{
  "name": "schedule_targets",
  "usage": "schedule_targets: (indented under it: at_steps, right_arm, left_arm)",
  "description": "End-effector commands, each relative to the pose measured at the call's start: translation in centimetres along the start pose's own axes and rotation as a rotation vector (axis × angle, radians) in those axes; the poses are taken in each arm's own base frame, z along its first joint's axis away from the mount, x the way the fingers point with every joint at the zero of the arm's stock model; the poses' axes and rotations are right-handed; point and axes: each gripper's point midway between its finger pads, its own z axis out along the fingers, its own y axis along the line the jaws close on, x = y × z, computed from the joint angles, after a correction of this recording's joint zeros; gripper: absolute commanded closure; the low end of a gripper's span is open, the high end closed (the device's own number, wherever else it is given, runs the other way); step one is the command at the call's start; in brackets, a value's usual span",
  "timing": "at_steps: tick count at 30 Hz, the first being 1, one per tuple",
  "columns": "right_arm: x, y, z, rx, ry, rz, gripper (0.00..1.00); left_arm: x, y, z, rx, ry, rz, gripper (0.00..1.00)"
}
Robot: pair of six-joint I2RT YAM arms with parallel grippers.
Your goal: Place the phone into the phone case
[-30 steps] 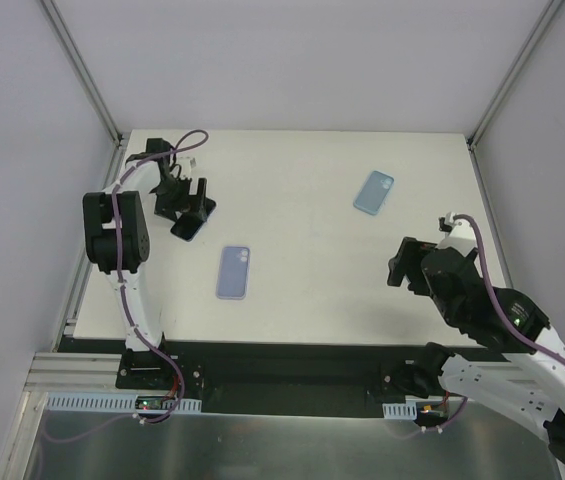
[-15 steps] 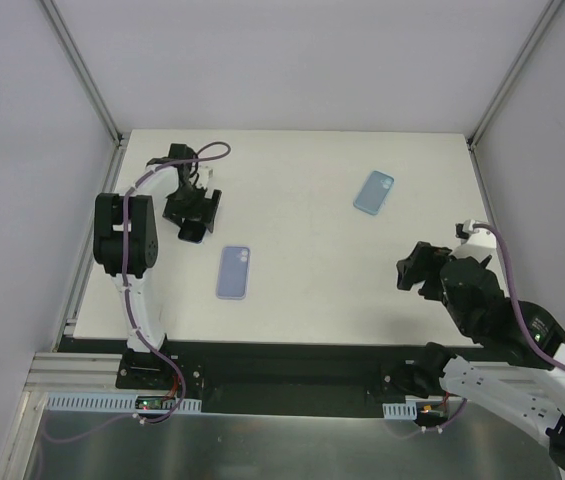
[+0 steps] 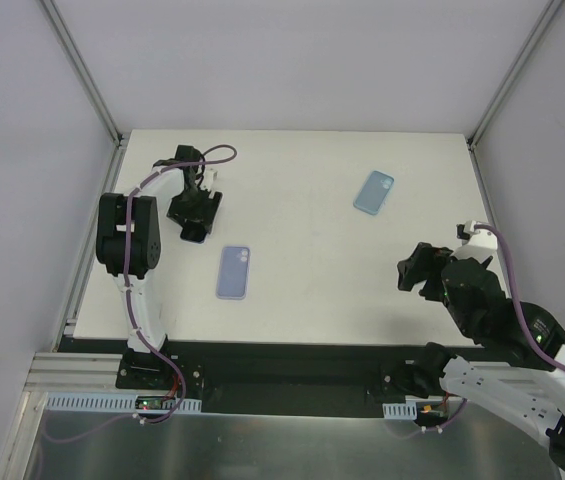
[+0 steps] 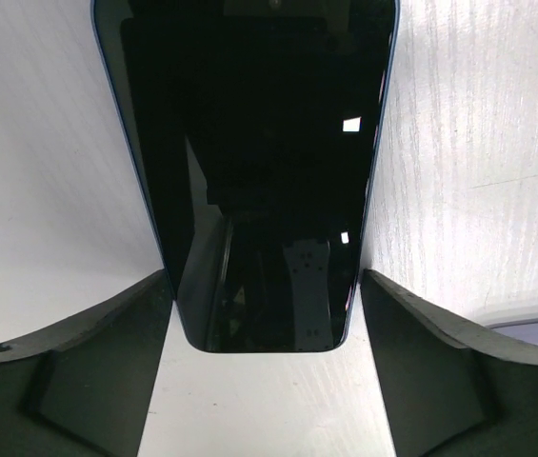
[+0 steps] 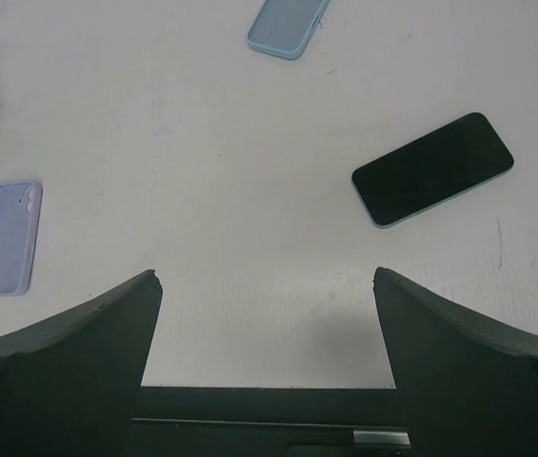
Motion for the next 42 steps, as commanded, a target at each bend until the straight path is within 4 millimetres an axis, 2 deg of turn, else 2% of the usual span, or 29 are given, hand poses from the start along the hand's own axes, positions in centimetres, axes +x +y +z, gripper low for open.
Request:
schedule_targets:
  at_steps: [1,4,9,11,13,20,28,34,37,40,42]
  right_arm:
    - [0.1,-0.2,0.1,0.011,-0.005,0.005,0.04]
    - [0.4,0.2,0.2,-0.01,0.01,-0.004,0.04]
    - [0.8,0.5,0.1,-0.036,0.019,0.012,0.04]
    - [0.8,0.5,0.0,-0.038,0.017,0.018,0.04]
    - [0.7,0.5,0.0,-0.041,0.013,0.018,0.04]
    - [1.4,0.7,0.3,-0.041,0.032,0.03,0.04]
    - [2.5,3.0,0.8,-0.096,0.11,0.037,0.04]
    - [2.3,3.0,1.0,-0.085,0.104,0.05,0.04]
    - [2.4,3.1,1.0,-0.091,0.107,0.054,0.04]
    - [2.5,3.1,1.1,-0.089,0.111,0.053,0.04]
    - [2.6,3.1,1.2,-0.085,0.111,0.051,0.04]
  left_arm:
    - [0.1,0.4,-0.1,-0.037,-0.007,0.024,0.27]
    - [0.1,-0.3,-0.2,-0.001,-0.017,0.015,0.33]
    - [0.5,-1.1,-0.2,0.03,-0.011,-0.01,0.51]
    - [0.4,-1.3,-0.5,0.03,-0.018,-0.039,0.56]
    - [0.1,-1.3,-0.9,0.019,-0.029,-0.078,0.65]
    - [0.2,-1.9,-3.7,0.029,-0.059,-0.154,0.78]
    - [0.8,-3.1,-6.4,0.072,-0.075,-0.23,0.97]
    - [0.9,-5.2,-8.4,0.178,-0.086,-0.281,1.0]
    - [1.8,-6.7,-9.1,0.244,-0.077,-0.319,1.0]
    - [3.3,-7.5,-9.6,0.235,-0.068,-0.359,1.0]
    - [4.7,-9.1,-9.9,0.242,-0.051,-0.343,1.0]
